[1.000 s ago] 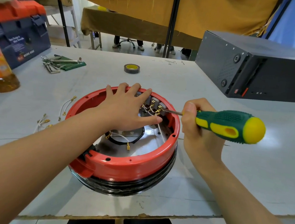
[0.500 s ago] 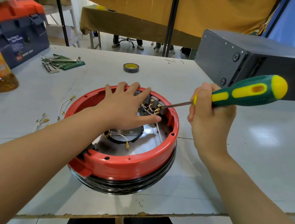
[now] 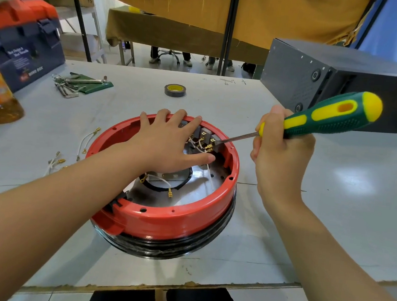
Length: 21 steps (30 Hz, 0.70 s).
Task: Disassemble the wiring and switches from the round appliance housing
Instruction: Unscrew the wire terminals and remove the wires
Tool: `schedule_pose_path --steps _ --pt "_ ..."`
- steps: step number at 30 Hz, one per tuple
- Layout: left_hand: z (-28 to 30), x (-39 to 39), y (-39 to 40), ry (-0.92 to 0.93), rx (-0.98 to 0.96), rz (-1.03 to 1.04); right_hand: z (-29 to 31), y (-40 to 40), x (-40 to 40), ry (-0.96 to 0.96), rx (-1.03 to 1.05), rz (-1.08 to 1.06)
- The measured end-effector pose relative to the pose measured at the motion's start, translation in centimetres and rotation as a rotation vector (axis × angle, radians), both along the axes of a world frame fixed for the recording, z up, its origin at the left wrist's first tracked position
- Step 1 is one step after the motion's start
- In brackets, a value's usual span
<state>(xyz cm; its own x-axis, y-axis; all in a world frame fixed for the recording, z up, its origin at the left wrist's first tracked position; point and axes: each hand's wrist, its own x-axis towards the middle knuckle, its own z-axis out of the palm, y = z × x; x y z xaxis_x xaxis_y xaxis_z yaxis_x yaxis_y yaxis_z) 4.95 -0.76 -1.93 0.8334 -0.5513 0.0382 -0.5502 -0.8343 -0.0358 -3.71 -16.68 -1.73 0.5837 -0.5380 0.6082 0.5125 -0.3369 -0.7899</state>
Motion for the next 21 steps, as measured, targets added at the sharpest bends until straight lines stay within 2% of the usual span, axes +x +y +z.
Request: schedule_pose_path --steps 5,12,15,21 --pt "0.2 -0.1 0.1 0.07 -0.081 0.01 0.0 -0.7 -0.7 -0.001 -0.106 0.033" --pt "1.3 -0.8 0.2 0.053 -0.446 -0.153 0.8 -1.9 -0.3 0.02 -0.245 0.102" --pt "1.2 -0.9 0.3 0.076 -0.461 -0.198 0.9 -2.0 0.0 -0.003 -0.272 0.093" --pt "1.3 -1.0 0.1 0.081 -0.448 -0.192 0.2 -2.4 0.3 -0.004 -0.128 0.093"
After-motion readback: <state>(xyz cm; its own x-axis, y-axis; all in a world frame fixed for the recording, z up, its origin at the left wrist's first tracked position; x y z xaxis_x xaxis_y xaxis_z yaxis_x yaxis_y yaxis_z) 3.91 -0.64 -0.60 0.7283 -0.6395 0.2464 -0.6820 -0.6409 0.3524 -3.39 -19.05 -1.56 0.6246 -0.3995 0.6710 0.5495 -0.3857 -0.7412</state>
